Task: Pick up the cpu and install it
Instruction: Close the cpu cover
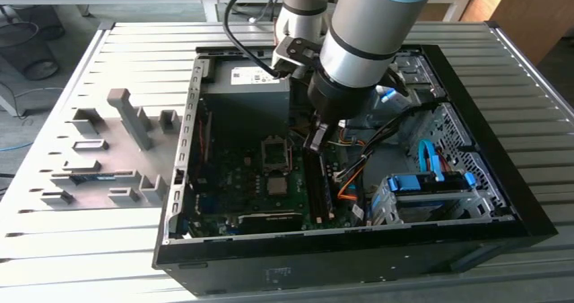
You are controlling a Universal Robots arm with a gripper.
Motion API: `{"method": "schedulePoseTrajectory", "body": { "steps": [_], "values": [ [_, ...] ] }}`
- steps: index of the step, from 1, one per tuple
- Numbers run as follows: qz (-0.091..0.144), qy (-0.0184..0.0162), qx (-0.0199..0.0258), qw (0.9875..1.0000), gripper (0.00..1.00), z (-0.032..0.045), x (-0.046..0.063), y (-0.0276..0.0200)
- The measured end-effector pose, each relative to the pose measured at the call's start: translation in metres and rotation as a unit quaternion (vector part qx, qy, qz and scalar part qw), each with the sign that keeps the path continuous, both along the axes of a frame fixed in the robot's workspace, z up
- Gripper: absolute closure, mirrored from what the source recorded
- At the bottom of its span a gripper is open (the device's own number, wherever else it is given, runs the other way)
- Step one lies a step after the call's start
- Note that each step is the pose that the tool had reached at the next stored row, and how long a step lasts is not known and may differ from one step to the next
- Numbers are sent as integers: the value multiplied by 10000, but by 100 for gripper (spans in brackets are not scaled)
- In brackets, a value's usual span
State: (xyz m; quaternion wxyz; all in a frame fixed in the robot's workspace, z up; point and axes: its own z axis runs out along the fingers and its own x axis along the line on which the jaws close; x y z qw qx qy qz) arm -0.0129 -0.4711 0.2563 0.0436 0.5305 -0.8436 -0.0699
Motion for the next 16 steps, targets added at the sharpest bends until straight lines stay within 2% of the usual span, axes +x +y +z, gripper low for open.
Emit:
{"method": "schedulePoseTrajectory", "body": {
  "steps": [1,2,7,11,14,16],
  "values": [
    [1,-1,61,10000,90,-2,1,3],
    [0,-1,102,9999,90,-1,0,3],
    [0,-1,111,9999,90,-1,1,5],
    [-1,-1,133,9999,90,-43,1,59],
    [-1,-1,207,9998,90,-75,0,122],
    [-1,-1,280,9996,90,-94,1,159]
  ]
}}
